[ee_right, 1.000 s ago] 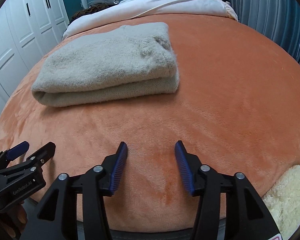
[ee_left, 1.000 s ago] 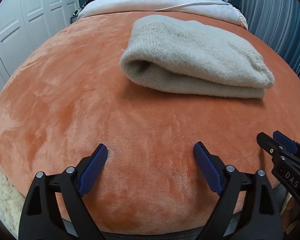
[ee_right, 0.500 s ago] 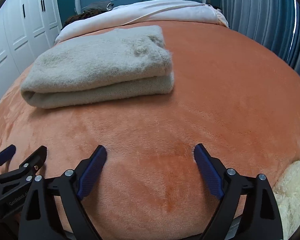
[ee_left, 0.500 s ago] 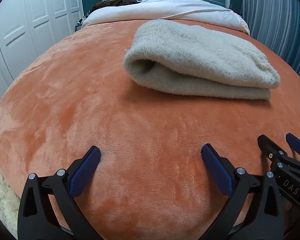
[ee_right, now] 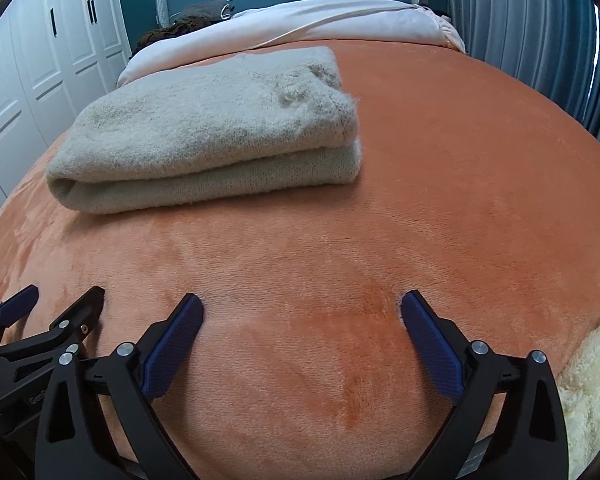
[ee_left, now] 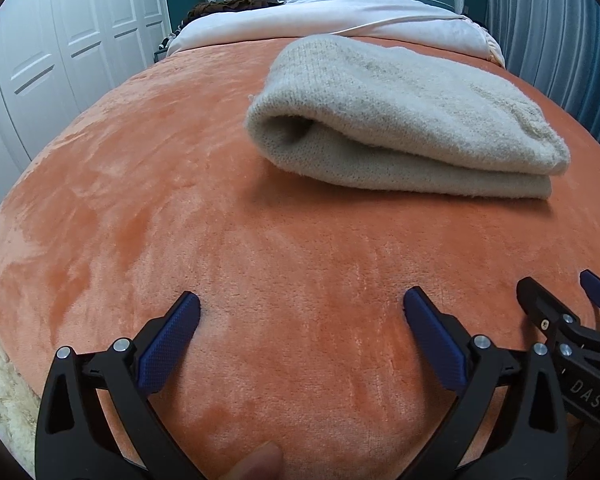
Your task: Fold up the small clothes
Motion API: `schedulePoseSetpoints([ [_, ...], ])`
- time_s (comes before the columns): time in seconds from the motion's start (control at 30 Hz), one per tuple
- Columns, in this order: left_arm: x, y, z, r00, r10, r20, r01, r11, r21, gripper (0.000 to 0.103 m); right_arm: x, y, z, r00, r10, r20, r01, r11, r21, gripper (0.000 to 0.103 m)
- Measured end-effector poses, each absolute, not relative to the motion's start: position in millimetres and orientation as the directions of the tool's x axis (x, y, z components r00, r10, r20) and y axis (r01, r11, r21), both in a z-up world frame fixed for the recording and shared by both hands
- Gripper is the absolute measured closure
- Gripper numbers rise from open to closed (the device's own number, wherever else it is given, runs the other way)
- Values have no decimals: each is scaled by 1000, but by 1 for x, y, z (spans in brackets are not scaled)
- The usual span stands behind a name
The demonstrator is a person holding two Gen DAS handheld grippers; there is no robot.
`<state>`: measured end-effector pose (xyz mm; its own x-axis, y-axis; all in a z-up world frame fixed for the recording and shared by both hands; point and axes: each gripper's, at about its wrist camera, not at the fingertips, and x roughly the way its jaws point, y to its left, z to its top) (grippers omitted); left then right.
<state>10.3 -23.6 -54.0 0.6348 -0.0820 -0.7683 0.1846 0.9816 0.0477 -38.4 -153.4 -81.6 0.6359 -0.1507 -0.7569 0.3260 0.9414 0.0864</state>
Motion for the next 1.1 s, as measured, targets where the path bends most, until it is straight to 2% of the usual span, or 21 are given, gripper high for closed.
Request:
schedulePoseSetpoints([
  [1.1,8,-28,-54,640,-63,-766,174,983,65,5,-37,-159,-82,637,-150,-756,321,943,83,5],
])
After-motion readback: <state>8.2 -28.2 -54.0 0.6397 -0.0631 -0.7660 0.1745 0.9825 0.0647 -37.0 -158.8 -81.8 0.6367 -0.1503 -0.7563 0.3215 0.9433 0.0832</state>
